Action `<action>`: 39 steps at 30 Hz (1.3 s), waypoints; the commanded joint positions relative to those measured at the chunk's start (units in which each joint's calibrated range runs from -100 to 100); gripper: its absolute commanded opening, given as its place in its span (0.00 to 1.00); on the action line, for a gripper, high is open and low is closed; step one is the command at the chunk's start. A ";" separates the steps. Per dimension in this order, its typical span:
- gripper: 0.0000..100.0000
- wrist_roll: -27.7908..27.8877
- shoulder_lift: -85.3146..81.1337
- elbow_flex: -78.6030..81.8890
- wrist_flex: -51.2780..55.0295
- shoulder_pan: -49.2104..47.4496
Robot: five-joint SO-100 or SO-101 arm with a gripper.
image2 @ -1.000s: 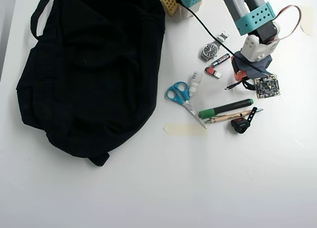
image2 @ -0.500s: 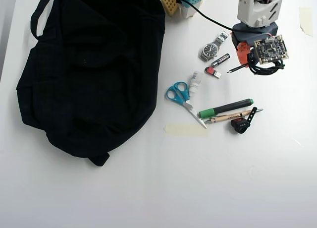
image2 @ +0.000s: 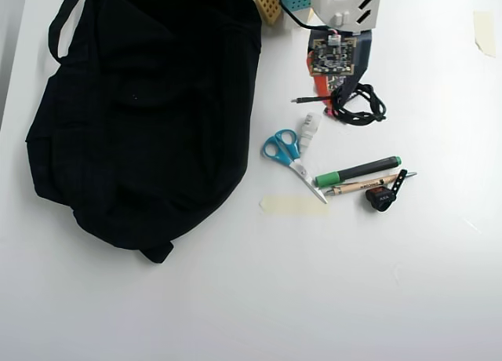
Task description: Put the usbc cable into the black bag
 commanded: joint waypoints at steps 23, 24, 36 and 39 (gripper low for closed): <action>0.02 0.86 -11.96 1.79 -0.89 62.27; 0.02 3.11 -11.96 2.15 -0.63 65.03; 0.02 3.22 -27.64 7.99 -0.20 50.08; 0.02 2.69 -54.45 22.72 -0.20 27.86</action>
